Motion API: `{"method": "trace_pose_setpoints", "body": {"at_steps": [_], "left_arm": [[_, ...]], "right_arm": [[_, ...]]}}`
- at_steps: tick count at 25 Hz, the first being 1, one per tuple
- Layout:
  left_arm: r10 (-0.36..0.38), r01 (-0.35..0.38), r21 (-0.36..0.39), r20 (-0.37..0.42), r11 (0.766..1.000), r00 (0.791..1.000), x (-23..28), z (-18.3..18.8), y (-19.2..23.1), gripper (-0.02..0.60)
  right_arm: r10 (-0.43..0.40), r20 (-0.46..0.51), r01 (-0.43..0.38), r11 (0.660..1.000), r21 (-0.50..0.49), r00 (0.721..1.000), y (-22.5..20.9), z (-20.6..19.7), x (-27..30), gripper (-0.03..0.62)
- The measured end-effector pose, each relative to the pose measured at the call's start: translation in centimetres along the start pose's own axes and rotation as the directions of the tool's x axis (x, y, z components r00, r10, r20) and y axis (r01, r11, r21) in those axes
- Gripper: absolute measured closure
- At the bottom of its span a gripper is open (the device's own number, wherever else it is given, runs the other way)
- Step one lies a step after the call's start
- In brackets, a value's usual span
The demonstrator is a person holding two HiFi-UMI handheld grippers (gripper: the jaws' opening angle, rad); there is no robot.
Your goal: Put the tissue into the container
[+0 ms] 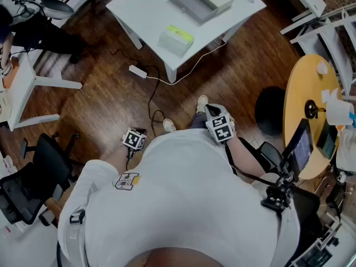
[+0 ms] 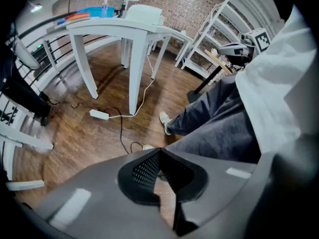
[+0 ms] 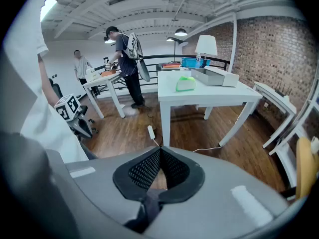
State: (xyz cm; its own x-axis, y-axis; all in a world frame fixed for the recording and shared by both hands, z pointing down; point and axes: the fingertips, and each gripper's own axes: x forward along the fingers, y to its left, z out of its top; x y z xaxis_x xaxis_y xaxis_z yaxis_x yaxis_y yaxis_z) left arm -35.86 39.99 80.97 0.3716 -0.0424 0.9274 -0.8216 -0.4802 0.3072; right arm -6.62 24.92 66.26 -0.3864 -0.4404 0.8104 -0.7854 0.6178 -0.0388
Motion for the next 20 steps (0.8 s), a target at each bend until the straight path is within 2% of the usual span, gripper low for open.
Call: {"method": "trace_pose_setpoints", "body": {"at_steps": [6,9,13,17,20], "left_arm": [[0.066,-0.062,-0.042,0.106,0.997,0.992,0.2,9.1,1.1,0.581],[0.145,-0.128,-0.102,0.174,0.986,0.974,-0.3,15.2,2.2,0.581],[0.259,-0.211,-0.198,0.262,0.957,0.930,-2.3,23.4,3.3,0.581],[0.372,-0.280,-0.302,0.314,0.911,0.874,-5.0,29.4,3.7,0.581],[0.419,-0.320,-0.303,0.367,0.898,0.830,-6.8,33.7,3.5,0.581]], "right_arm": [[0.029,0.054,-0.024,0.996,-0.080,0.998,-5.6,5.2,2.6,0.594],[0.078,0.078,-0.068,0.990,-0.125,0.994,-9.3,8.5,4.4,0.594],[0.179,0.078,-0.158,0.962,-0.221,0.981,-13.4,12.4,6.2,0.594],[0.280,0.071,-0.249,0.924,-0.292,0.957,-16.1,14.9,7.3,0.594],[0.328,0.085,-0.279,0.891,-0.358,0.941,-17.4,16.8,7.8,0.594]]}}
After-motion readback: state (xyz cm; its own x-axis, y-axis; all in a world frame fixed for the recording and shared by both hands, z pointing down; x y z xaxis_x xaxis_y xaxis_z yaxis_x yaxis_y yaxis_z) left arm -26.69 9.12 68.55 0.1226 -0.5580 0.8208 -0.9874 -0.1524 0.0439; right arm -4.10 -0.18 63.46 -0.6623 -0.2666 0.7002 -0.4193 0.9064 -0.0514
